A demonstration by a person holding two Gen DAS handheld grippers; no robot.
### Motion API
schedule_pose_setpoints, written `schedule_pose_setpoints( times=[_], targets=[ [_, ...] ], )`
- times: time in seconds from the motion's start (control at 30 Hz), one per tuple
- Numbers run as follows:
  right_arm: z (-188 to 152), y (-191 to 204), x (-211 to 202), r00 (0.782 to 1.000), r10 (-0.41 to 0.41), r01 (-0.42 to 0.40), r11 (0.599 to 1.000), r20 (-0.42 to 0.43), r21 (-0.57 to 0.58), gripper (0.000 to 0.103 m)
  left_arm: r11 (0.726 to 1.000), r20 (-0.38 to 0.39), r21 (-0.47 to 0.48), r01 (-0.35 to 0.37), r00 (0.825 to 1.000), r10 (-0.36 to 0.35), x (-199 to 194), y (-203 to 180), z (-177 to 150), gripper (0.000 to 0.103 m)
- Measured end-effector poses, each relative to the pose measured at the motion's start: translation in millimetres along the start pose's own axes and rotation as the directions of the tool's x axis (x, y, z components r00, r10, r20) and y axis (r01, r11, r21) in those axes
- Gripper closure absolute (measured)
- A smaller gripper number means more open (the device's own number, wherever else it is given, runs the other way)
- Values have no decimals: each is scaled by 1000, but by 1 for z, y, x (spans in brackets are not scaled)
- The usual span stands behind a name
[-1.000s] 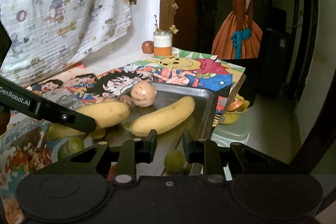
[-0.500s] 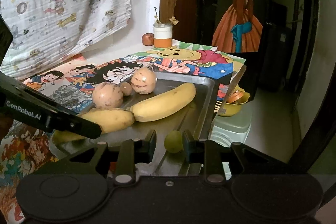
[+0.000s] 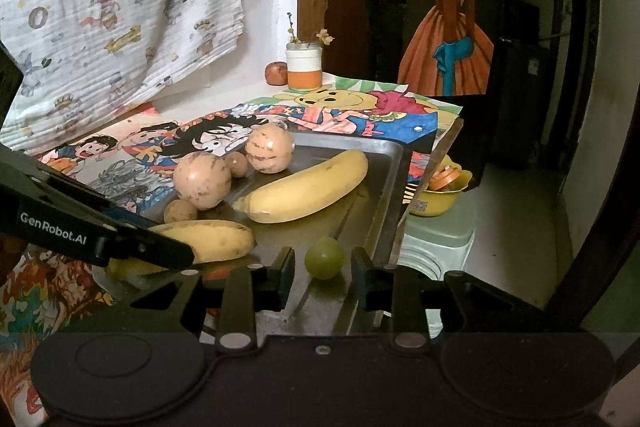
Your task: Organize fruits
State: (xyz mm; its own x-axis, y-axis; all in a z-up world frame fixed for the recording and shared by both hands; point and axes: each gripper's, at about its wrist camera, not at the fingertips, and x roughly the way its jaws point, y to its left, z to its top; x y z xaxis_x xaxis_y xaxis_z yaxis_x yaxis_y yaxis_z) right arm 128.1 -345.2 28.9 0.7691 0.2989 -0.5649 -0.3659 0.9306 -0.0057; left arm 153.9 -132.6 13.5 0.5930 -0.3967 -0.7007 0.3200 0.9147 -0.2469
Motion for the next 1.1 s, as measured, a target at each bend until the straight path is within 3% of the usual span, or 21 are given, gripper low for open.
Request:
schedule_pose_setpoints(
  times=[0.47, 0.73, 1.1],
  targets=[
    [0, 2, -18, 999, -29, 28, 999, 30, 28, 46, 1000, 24, -3, 1, 1000, -1, -12, 0, -2, 60],
    [1, 5, -30, 998, -41, 39, 998, 53, 44, 32, 1000, 71, -7, 4, 997, -3, -29, -1, -1, 47],
    [4, 15, -44, 995, -45, 40, 997, 85, 61, 22, 998, 138, -46, -38, 989, 44, -50, 12, -4, 25]
  ],
)
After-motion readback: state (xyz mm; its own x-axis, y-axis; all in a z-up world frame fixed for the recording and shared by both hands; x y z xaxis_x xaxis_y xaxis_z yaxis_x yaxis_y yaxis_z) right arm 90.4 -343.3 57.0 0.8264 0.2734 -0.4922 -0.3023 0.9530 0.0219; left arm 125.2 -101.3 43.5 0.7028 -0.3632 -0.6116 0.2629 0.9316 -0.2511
